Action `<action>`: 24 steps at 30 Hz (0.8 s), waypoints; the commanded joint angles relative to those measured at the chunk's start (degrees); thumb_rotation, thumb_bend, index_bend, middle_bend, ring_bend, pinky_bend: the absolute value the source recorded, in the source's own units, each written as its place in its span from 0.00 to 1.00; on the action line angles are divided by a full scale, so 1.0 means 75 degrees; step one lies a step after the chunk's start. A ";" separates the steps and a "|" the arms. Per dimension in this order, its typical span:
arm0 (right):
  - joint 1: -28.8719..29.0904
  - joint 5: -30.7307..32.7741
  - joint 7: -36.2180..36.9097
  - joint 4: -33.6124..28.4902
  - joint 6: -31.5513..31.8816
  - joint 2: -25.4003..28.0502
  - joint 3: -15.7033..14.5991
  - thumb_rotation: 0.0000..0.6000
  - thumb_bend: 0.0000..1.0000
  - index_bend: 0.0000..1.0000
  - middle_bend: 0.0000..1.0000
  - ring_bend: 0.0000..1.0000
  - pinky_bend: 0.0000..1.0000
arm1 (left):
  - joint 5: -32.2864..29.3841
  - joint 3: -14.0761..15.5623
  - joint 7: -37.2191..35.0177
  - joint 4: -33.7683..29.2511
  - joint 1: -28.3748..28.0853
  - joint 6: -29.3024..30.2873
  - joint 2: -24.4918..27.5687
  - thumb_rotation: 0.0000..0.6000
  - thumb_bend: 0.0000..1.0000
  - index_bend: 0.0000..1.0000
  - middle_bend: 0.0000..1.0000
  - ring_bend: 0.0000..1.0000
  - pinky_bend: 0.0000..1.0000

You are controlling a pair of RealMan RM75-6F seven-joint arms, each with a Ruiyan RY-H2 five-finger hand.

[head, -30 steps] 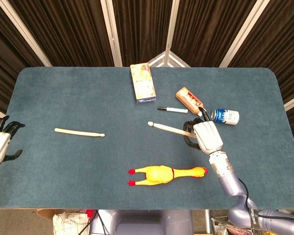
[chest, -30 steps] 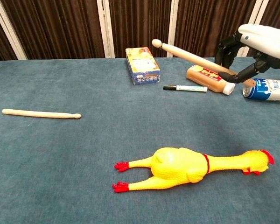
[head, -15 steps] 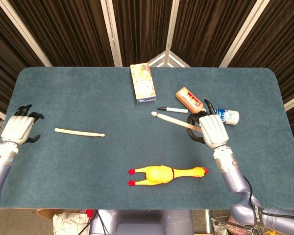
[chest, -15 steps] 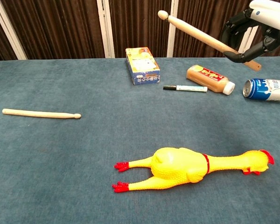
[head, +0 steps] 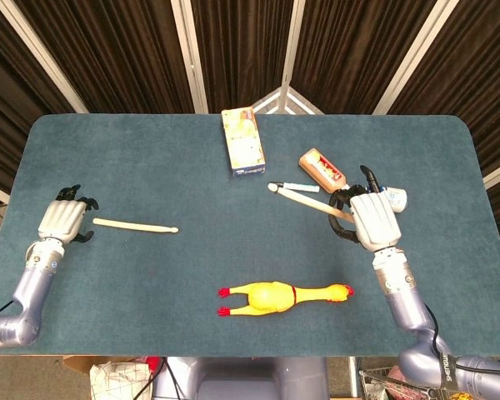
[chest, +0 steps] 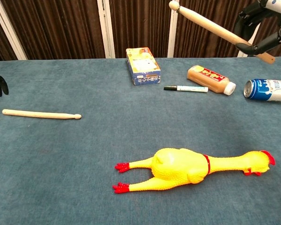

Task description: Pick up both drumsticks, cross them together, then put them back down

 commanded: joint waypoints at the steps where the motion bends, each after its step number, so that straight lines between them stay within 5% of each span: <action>1: -0.0025 0.0029 0.0007 -0.0015 0.0017 0.0053 0.0000 1.00 0.50 0.67 0.60 0.42 0.05 | 0.0158 0.0113 -0.0229 0.0453 -0.0090 -0.0063 -0.0394 1.00 0.39 0.35 0.33 0.00 0.08; 24: -0.0037 -0.0005 -0.0312 0.0268 0.0239 0.0076 -0.0038 1.00 0.50 0.67 0.60 0.42 0.05 | 0.0647 0.0203 -0.1069 0.1255 -0.0219 -0.0103 -0.1192 1.00 0.39 0.36 0.33 0.00 0.09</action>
